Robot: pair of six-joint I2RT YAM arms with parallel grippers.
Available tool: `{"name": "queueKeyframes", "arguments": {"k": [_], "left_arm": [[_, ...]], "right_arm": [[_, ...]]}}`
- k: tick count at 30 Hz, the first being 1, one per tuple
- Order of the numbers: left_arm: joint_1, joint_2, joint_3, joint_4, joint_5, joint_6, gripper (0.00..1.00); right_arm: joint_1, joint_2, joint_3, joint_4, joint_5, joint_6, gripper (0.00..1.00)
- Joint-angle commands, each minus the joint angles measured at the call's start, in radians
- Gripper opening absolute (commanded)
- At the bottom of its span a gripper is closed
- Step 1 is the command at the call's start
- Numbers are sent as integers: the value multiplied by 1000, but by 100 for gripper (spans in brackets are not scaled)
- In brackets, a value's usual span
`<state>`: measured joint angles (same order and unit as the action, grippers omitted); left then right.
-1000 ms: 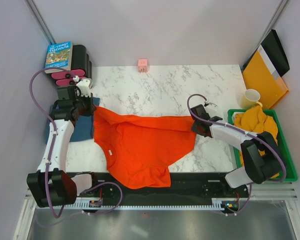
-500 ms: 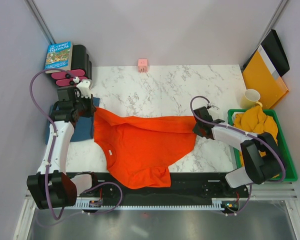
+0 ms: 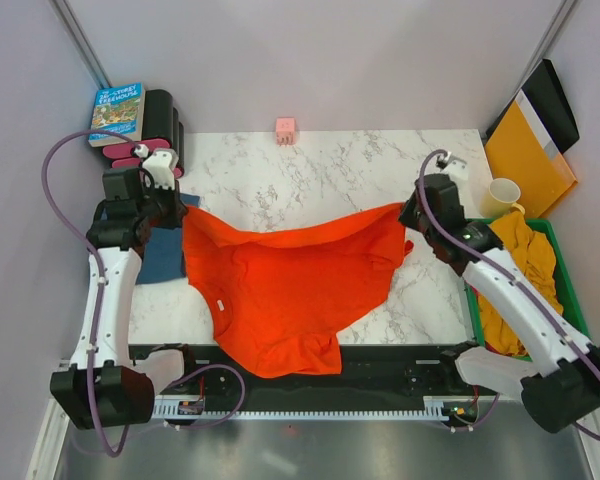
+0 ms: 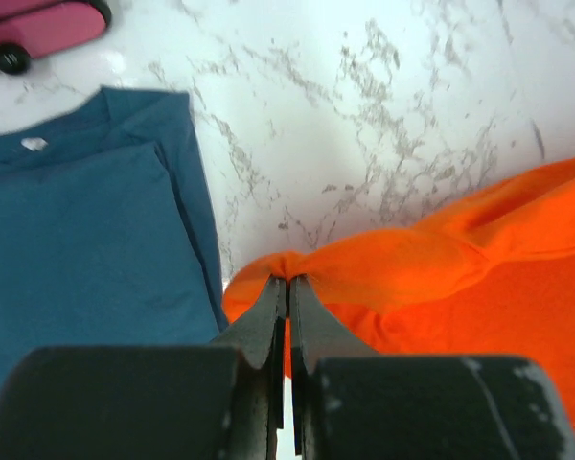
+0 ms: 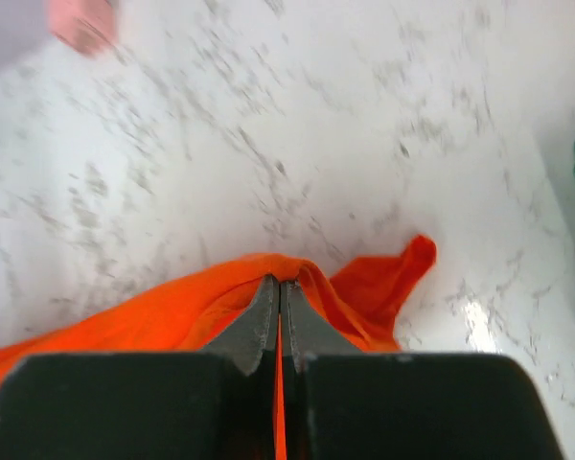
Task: Fold and stack the t-shirts
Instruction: Flatten out the tshirt
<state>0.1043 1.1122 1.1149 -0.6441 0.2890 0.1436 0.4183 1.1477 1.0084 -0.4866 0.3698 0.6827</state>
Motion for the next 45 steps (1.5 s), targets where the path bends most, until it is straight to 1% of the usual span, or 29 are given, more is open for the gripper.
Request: {"name": "queueKeyframes", "arguments": {"k": [1, 5, 8, 9, 10, 12, 14, 16, 17, 19, 20, 22, 23, 26, 28, 34, 35, 36, 39, 41, 42, 43, 45], "left_arm": [[-2, -69, 134, -32, 21, -67, 2], [-2, -121, 204, -86, 21, -78, 2], [0, -184, 294, -129, 9, -76, 2], [-2, -202, 318, -141, 7, -75, 2], [0, -228, 342, -156, 3, -73, 2], [0, -252, 431, -201, -4, -75, 2], [0, -279, 518, -233, -5, -73, 2], [0, -305, 574, -244, -11, -65, 2], [0, -310, 633, -250, -14, -61, 2], [0, -316, 698, -270, -39, -52, 2], [0, -310, 770, -279, -47, -47, 2], [-3, -299, 851, -314, -66, -39, 2], [-6, -284, 932, -325, -71, -38, 2], [-28, -262, 1061, -364, -91, -38, 2], [-50, -262, 1118, -374, -126, -38, 2], [-94, -281, 1172, -361, -243, 2, 2], [-130, -279, 1180, -358, -258, 16, 2], [-140, -275, 1186, -355, -281, 20, 2], [-166, -265, 1166, -351, -286, 42, 2], [-181, -262, 1067, -341, -286, 48, 2], [-186, -262, 1022, -336, -259, 48, 2], [-189, -256, 917, -327, -243, 50, 2], [-189, -252, 791, -272, -199, 56, 2]], "right_arm": [[7, -104, 191, -153, 38, -143, 0], [11, -164, 314, -242, 38, -256, 0], [11, -203, 430, -311, 69, -311, 0], [11, -209, 500, -343, 80, -349, 0], [14, -215, 536, -357, 84, -363, 0], [10, -217, 638, -397, 95, -396, 0], [20, -224, 694, -405, 103, -408, 0], [28, -226, 763, -408, 115, -419, 0], [33, -227, 783, -406, 119, -420, 0], [34, -226, 841, -406, 124, -426, 0], [34, -223, 861, -406, 127, -428, 0], [34, -215, 923, -409, 129, -428, 0], [34, -209, 946, -412, 124, -426, 0], [36, -195, 1036, -423, 113, -416, 0], [36, -184, 1065, -428, 112, -414, 0], [34, -155, 1139, -429, 127, -407, 0], [34, -152, 1148, -431, 129, -407, 0], [34, -143, 1153, -429, 124, -407, 0], [36, -122, 1138, -446, 130, -393, 0], [34, -118, 1031, -428, 132, -377, 0], [36, -123, 982, -414, 133, -359, 0], [36, -131, 872, -367, 130, -347, 0], [34, -134, 764, -316, 124, -316, 0]]}}
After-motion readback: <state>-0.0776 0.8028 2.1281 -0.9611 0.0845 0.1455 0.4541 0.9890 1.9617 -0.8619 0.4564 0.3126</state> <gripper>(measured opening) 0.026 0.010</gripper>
